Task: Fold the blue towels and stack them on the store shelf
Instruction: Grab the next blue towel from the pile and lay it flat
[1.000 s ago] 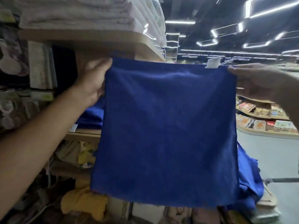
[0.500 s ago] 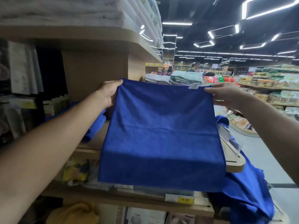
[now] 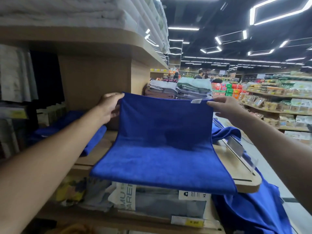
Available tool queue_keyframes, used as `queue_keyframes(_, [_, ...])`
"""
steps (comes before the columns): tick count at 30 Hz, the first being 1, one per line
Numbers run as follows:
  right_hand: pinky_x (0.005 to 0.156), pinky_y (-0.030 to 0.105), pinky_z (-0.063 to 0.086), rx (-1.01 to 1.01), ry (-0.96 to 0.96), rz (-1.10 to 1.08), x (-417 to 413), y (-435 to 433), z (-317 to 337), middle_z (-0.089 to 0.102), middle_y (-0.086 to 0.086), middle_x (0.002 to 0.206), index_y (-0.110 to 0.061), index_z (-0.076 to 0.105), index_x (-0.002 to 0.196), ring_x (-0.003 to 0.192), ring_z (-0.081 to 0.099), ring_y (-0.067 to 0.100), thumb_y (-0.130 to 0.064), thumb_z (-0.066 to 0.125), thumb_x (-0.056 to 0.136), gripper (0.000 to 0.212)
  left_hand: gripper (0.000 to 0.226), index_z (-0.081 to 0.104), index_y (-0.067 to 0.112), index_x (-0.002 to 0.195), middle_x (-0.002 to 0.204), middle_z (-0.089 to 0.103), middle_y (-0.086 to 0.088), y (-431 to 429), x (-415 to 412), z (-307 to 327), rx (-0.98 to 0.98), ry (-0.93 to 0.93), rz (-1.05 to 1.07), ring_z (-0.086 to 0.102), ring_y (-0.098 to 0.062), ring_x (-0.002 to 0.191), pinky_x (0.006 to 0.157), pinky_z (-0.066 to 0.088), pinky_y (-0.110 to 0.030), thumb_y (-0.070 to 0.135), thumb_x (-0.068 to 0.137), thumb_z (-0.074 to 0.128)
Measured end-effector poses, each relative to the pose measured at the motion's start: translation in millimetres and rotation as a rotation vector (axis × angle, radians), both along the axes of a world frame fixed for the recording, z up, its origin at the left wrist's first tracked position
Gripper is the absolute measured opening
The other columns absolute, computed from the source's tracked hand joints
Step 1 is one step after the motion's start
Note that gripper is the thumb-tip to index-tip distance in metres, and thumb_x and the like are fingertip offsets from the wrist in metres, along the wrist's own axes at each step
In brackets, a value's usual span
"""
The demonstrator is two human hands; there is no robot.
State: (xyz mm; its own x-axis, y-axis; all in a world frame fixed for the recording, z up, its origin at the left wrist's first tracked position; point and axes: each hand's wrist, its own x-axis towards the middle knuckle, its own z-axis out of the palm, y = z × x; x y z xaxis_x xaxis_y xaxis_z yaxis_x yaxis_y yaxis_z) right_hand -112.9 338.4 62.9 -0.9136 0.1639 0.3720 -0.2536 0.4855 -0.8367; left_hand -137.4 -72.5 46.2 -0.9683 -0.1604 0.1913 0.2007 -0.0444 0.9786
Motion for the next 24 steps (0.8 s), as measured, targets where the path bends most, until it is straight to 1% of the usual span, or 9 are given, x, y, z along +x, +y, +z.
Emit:
queue_keyframes(3, [0.084,0.033,0.054,0.041,0.046,0.065,35,3,5,0.075,0.007,0.102,-0.018,0.074,0.103,0.087,0.068,0.014,-0.025,0.071,0.094,0.011,0.007,0.066,0.029,0.086,0.081,0.072,0.013,-21,22,-3,-0.04,0.055,-0.069,0.066,-0.007,0.076,0.074,0.047,-0.032,0.03,0.093,0.065])
queue_keyframes(6, [0.081,0.03,0.056,0.123,0.104,0.127,80,4,9,0.077,0.0,0.096,-0.022,0.076,0.101,0.086,0.069,0.011,-0.019,0.071,0.093,0.009,0.007,0.065,0.026,0.09,0.085,0.072,0.008,-41,52,-6,-0.123,0.151,-0.096,0.065,-0.01,0.083,0.081,0.05,-0.034,0.022,0.096,0.063])
queue_keyframes(11, [0.072,0.02,0.058,0.35,0.128,0.246,158,5,-12,0.078,-0.005,0.092,-0.024,0.078,0.094,0.084,0.073,0.012,-0.01,0.075,0.087,0.017,0.015,0.074,0.021,0.094,0.097,0.075,0.006,-72,121,-35,-0.441,0.348,-0.193,0.066,-0.003,0.09,0.078,0.053,-0.016,0.012,0.086,0.064])
queue_keyframes(13, [0.077,0.028,0.059,0.466,0.076,0.338,183,6,-32,0.078,0.0,0.094,-0.023,0.079,0.092,0.086,0.073,0.019,-0.015,0.077,0.083,0.012,0.023,0.077,0.025,0.092,0.105,0.076,0.011,-80,147,-55,-0.663,0.384,-0.243,0.067,-0.001,0.1,0.086,0.049,-0.013,0.01,0.082,0.062])
queue_keyframes(15, [0.086,0.039,0.056,0.626,-0.066,0.411,199,6,-48,0.075,-0.004,0.1,-0.029,0.079,0.092,0.093,0.071,0.017,-0.022,0.078,0.087,0.008,0.033,0.078,0.033,0.089,0.112,0.072,0.018,-85,164,-75,-0.864,0.36,-0.279,0.065,0.0,0.11,0.093,0.047,-0.022,0.004,0.084,0.064])
queue_keyframes(17, [0.089,0.04,0.054,0.722,-0.155,0.425,207,1,-54,0.07,-0.012,0.108,-0.033,0.078,0.093,0.101,0.068,0.012,-0.038,0.075,0.088,0.008,0.03,0.078,0.038,0.088,0.114,0.069,0.023,-83,173,-87,-0.908,0.34,-0.273,0.063,0.0,0.113,0.097,0.046,-0.028,0.013,0.082,0.061])
queue_keyframes(20, [0.086,0.035,0.052,0.615,-0.042,0.335,200,-34,-51,0.069,-0.017,0.11,-0.033,0.077,0.099,0.1,0.067,0.005,-0.061,0.059,0.086,0.036,0.046,0.077,0.041,0.089,0.112,0.07,0.025,-57,173,-83,-0.876,0.397,-0.199,0.063,0.002,0.112,0.1,0.045,-0.02,0.006,0.08,0.048])
queue_keyframes(22, [0.088,0.031,0.049,0.639,0.03,0.311,182,-74,-55,0.069,-0.018,0.115,-0.031,0.074,0.113,0.1,0.065,0.001,-0.06,0.051,0.093,0.042,0.052,0.074,0.042,0.097,0.114,0.069,0.025,-28,166,-76,-0.9,0.415,-0.186,0.065,0.001,0.104,0.093,0.047,-0.016,0.011,0.075,0.04])
queue_keyframes(24, [0.101,0.033,0.044,0.75,0.023,0.326,158,-115,-65,0.061,-0.01,0.134,-0.028,0.063,0.132,0.12,0.058,0.008,-0.048,0.047,0.102,0.039,0.052,0.069,0.038,0.116,0.126,0.066,0.019,6,151,-74,-1.024,0.375,-0.183,0.063,-0.006,0.111,0.098,0.048,-0.025,0.017,0.08,0.037])
